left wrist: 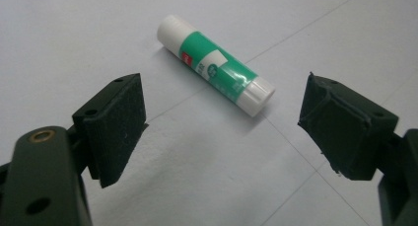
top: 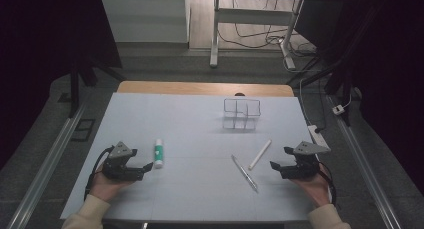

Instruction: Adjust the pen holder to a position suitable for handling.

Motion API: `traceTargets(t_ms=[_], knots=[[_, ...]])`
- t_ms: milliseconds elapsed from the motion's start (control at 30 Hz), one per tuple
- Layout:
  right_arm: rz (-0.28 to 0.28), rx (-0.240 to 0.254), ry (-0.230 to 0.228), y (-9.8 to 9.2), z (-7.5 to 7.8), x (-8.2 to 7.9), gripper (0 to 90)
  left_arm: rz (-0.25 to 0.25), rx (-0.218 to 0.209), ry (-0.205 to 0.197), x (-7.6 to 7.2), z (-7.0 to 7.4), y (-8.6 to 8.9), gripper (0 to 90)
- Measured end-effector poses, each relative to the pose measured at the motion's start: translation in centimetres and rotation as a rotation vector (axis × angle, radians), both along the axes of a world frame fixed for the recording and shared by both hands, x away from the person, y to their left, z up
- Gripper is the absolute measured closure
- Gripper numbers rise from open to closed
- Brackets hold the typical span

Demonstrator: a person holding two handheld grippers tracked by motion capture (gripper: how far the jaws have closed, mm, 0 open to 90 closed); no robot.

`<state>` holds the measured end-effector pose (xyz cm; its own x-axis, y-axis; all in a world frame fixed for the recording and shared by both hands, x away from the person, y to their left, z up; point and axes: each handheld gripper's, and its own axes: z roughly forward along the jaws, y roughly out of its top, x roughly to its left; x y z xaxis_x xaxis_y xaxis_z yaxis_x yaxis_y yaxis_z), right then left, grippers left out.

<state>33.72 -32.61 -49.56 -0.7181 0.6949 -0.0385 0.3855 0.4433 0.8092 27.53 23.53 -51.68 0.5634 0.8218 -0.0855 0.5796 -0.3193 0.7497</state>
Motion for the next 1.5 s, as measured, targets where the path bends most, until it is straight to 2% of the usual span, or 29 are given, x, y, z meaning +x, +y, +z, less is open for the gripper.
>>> traceTargets(t_ms=[333,633,833,1067,1267,1500], knots=[[0.014,-0.011,0.016,0.2,-0.3,0.1,18.0,0.009,-0.003,-0.003,0.2,0.2,0.0,18.2],[0.011,0.020,0.024,0.0,-0.2,0.3,21.0,0.009,-0.002,-0.021,0.3,0.7,-0.4,18.6],[0.007,0.028,0.024,0.0,-0.2,0.5,22.4,0.008,-0.001,-0.016,0.4,0.7,-0.3,18.9],[-0.010,0.021,0.023,0.2,0.1,0.6,24.0,0.012,-0.011,-0.020,0.3,0.8,0.0,19.0],[-0.014,0.008,0.021,0.8,0.5,1.3,27.4,0.016,-0.001,-0.022,0.2,0.7,0.0,19.1],[-0.030,0.008,0.021,1.7,1.2,2.0,31.8,0.016,-0.010,-0.021,0.0,0.7,0.1,19.0]])
